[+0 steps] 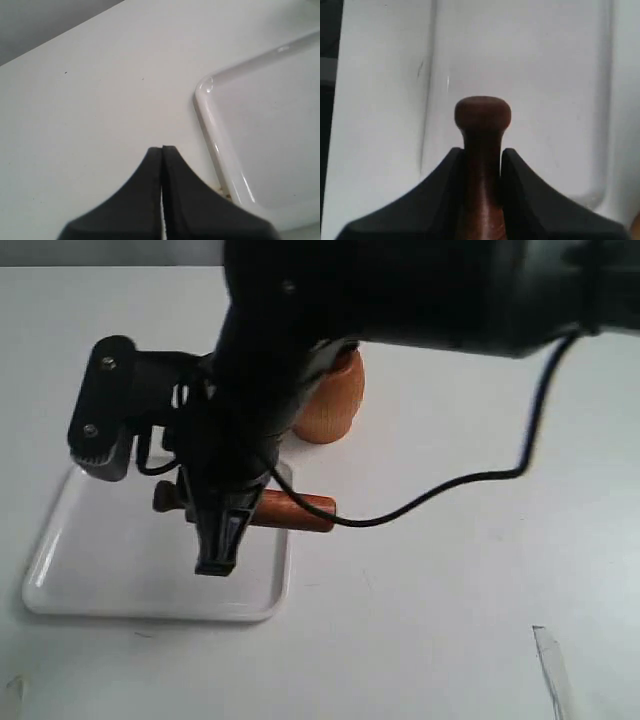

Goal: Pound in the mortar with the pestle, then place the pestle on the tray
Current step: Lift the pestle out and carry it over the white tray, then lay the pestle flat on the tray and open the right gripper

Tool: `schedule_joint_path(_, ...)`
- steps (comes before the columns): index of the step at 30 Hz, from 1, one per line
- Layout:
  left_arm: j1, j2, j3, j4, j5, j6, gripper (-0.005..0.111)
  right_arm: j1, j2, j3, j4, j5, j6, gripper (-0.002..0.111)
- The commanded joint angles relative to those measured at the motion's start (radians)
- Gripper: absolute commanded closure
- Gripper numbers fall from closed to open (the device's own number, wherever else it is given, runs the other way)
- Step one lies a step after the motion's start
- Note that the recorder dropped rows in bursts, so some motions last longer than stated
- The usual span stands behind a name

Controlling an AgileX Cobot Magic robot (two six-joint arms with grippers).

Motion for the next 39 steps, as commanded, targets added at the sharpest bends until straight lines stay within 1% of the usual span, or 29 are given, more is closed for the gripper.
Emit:
schedule_joint_path(1,-0.008,-0.001,0.001,-0.007,-0.003,-0.008,0.107,0.014,0.206,-0.197,-0.019,0.114,-0.024,0.108)
schedule_joint_path(2,-0.008,-0.001,0.001,-0.007,-0.003,-0.008,0.107,0.014,0.271,-0.274,-0.028,0.159,-0.024,0.108)
schedule_joint_path(6,-0.008,-0.001,0.001,-0.007,-0.003,-0.008,0.107,0.014,0.384,-0.399,-0.032,0.214,-0.024,0.108)
schedule_joint_path(11,-0.008,-0.001,0.001,-0.007,-0.003,-0.008,0.107,0.014,0.431,-0.466,-0.042,0.213,-0.024,0.108)
schedule_joint_path(13,-0.008,-0.001,0.001,-0.007,-0.003,-0.008,0.107,0.014,0.431,-0.468,-0.048,0.203,-0.024,0.105)
schedule_joint_path(15,-0.008,-0.001,0.001,-0.007,-0.003,-0.008,0.107,0.014,0.431,-0.468,-0.054,0.203,-0.026,0.096)
schedule_joint_path(17,-0.008,-0.001,0.001,-0.007,-0.003,-0.008,0.107,0.014,0.431,-0.468,-0.069,0.205,-0.028,0.081)
schedule_joint_path(21,-0.008,-0.001,0.001,-0.007,-0.003,-0.008,0.107,0.014,0.428,-0.468,-0.120,0.187,-0.001,0.038)
schedule_joint_path(22,-0.008,-0.001,0.001,-0.007,-0.003,-0.008,0.107,0.014,0.422,-0.468,-0.132,0.174,0.018,0.029)
schedule_joint_path(24,-0.008,-0.001,0.001,-0.007,-0.003,-0.008,0.107,0.014,0.405,-0.468,-0.178,0.135,0.068,0.021)
schedule_joint_path(27,-0.008,-0.001,0.001,-0.007,-0.003,-0.008,0.107,0.014,0.357,-0.468,-0.212,0.083,0.122,0.022)
schedule_joint_path(28,-0.008,-0.001,0.001,-0.007,-0.003,-0.008,0.107,0.014,0.325,-0.468,-0.244,0.039,0.184,0.022)
schedule_joint_path(29,-0.008,-0.001,0.001,-0.007,-0.003,-0.008,0.107,0.014,0.307,-0.468,-0.258,0.018,0.210,0.024)
schedule_joint_path(31,-0.008,-0.001,0.001,-0.007,-0.003,-0.008,0.107,0.014,0.256,-0.468,-0.294,-0.041,0.293,0.030)
schedule_joint_path(33,-0.008,-0.001,0.001,-0.007,-0.003,-0.008,0.107,0.014,0.191,-0.468,-0.319,-0.099,0.388,0.043)
schedule_joint_path(34,-0.008,-0.001,0.001,-0.007,-0.003,-0.008,0.107,0.014,0.177,-0.468,-0.315,-0.112,0.399,0.046)
schedule_joint_path(35,-0.008,-0.001,0.001,-0.007,-0.003,-0.008,0.107,0.014,0.147,-0.468,-0.293,-0.138,0.402,0.053)
schedule_joint_path(36,-0.008,-0.001,0.001,-0.007,-0.003,-0.008,0.107,0.014,0.133,-0.468,-0.273,-0.152,0.402,0.058)
schedule_joint_path(37,-0.008,-0.001,0.001,-0.007,-0.003,-0.008,0.107,0.014,0.107,-0.468,-0.248,-0.167,0.402,0.067)
schedule_joint_path(39,-0.008,-0.001,0.001,-0.007,-0.003,-0.008,0.107,0.014,0.079,-0.468,-0.235,-0.167,0.402,0.075)
